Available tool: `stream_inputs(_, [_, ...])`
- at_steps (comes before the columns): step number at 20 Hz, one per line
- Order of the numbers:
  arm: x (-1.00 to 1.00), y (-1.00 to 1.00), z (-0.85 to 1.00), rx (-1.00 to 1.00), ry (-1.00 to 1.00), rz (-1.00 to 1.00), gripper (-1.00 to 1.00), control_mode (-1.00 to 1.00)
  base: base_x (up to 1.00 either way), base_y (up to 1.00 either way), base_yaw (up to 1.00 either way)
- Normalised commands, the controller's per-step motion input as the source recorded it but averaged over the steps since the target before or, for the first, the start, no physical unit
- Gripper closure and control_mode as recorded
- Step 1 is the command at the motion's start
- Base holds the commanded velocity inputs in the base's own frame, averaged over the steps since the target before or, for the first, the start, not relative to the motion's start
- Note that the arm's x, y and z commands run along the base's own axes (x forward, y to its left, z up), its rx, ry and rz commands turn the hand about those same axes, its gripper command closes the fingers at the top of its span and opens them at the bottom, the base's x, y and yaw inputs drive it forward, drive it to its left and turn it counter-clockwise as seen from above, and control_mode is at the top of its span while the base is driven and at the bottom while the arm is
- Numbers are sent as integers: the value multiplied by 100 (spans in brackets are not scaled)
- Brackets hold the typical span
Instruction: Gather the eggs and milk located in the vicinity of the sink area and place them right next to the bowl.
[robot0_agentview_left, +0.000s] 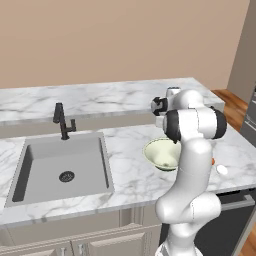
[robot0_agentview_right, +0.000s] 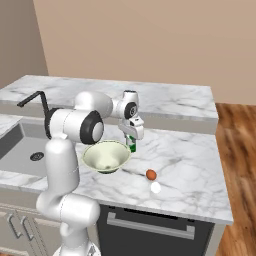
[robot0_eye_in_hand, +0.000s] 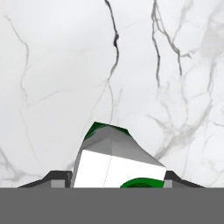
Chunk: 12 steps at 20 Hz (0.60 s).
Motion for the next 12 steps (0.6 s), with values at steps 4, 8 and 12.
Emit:
stream_inputs(4, [-1,0,0,0,0,0,-100,-100,0,0,0])
stream_inputs(8, [-9,0,0,0,0,0,-100,-100,0,0,0])
stream_inputs(12, [-22,-1,15,1,-2,0,-100,-100,0,0,0])
